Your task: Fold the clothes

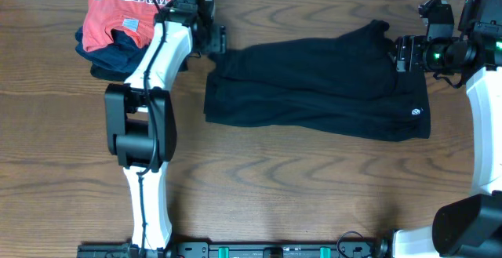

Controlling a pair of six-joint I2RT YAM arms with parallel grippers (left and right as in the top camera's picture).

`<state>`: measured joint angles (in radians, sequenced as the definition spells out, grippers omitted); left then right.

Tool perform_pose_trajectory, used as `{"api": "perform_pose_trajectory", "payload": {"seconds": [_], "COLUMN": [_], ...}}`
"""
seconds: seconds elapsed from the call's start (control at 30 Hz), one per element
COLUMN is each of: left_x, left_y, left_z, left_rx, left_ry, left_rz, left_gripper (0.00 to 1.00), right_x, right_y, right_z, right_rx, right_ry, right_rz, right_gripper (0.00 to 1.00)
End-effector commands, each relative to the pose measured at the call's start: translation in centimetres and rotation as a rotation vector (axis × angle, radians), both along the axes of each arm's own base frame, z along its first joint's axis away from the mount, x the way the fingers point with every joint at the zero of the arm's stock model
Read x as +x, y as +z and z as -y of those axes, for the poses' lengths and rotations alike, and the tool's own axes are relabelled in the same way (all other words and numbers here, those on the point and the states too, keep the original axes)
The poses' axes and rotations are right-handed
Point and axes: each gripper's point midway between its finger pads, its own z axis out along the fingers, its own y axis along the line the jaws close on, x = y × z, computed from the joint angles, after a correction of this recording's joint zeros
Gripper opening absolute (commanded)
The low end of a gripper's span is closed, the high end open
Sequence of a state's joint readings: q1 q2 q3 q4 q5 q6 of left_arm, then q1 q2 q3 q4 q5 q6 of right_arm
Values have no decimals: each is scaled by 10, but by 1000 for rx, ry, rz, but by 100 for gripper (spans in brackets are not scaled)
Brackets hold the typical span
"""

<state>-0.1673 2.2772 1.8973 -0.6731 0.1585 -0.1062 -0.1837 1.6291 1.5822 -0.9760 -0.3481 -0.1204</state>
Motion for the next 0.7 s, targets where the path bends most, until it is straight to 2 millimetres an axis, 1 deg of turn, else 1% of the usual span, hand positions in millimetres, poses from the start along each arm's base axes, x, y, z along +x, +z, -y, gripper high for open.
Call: {"api": "perform_pose_trajectory", "payload": {"seconds": [0.0,0.1,0.33,0.47,0.67], "left_x": [4,5,8,13,13], "left_y": [-7,-14,-19,-23,-41], "left_z": [15,20,9,10,10], "left_rx": [-29,-29,25,24,21], "left_ry": [20,41,124,127,143], "left_rz": [-8,-7,0,11,-9], "left_gripper": [54,53,53,53,53], "right_x": [1,1,1,1,1], "right_y": [4,3,3,3,3], "right_z": [-5,-3,-3,-3,-2], "right_rx": [10,2,1,1,-3], "right_ry": [4,-1,-2,-2,-4], "right_rz": [7,5,5,6,4], "right_gripper": [73,73,73,73,73]}}
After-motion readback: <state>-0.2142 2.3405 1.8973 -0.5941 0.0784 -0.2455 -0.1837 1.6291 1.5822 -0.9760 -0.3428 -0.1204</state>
